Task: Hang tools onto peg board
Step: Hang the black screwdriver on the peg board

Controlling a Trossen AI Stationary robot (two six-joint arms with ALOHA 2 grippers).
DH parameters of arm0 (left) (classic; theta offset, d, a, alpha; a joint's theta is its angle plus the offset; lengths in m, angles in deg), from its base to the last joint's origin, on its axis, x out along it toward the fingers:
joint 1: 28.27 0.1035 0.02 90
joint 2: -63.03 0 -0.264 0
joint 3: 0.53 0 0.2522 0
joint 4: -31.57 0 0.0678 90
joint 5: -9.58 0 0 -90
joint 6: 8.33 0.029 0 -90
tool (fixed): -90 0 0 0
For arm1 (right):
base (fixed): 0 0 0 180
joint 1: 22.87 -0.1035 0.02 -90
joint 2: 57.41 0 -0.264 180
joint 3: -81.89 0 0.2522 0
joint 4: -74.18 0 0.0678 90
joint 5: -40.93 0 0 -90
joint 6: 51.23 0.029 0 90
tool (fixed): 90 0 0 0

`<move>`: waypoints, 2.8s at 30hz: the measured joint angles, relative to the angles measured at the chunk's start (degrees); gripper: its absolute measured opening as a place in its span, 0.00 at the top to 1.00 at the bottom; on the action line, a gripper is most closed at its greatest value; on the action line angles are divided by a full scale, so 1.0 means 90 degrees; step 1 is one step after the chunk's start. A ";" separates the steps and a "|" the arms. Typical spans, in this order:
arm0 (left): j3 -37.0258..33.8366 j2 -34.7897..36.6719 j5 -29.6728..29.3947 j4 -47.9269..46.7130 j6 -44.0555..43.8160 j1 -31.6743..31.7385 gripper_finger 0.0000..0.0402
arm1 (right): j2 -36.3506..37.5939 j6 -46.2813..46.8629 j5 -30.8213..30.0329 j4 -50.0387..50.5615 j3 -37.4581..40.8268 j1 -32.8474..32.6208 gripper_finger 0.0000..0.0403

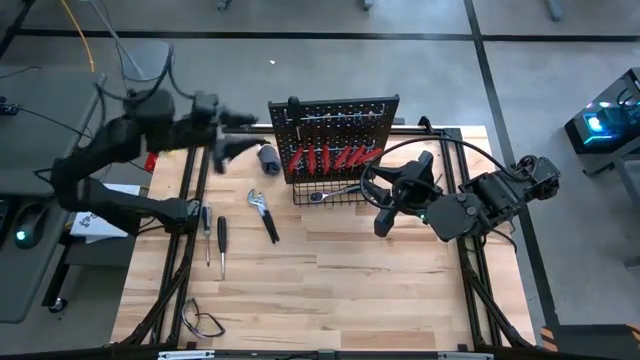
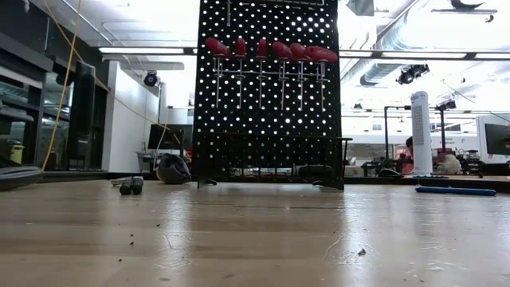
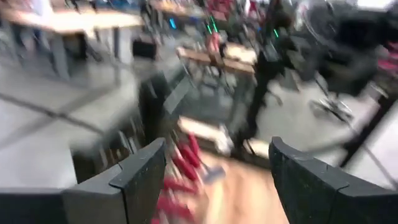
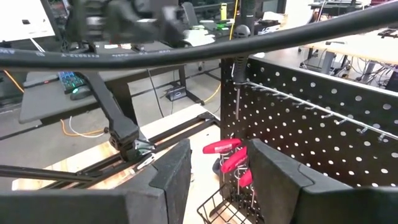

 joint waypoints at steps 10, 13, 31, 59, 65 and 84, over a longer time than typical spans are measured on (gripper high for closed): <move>-0.1086 0.0156 -0.1093 -0.3419 -0.3322 -0.1718 0.35 | 0.0000 0.0000 -0.0031 0.0108 0.0000 0.0017 0.62; -0.2234 0.0179 -0.1507 -0.3642 -0.4934 -0.2131 0.35 | 0.0000 0.0000 -0.0032 0.0128 0.0000 0.0017 0.62; -0.4801 -0.0597 -0.1529 -0.3776 -0.9995 -0.3240 0.35 | -0.0002 0.0021 -0.0017 0.0338 -0.0002 0.0032 0.62; -0.5377 -0.3549 -0.1821 -0.2216 -1.3352 -0.4195 0.35 | -0.0005 0.0000 0.0167 0.0618 -0.0002 0.0061 0.62; -0.5107 -0.3674 -0.2014 -0.2149 -1.3231 -0.4305 0.60 | -0.0005 0.0000 0.0345 0.0669 -0.0002 0.0061 0.62; -0.3231 -0.1858 -0.3747 -0.1899 -0.9868 -0.4936 0.75 | -0.0005 -0.0001 0.0212 0.0836 -0.0002 0.0053 0.62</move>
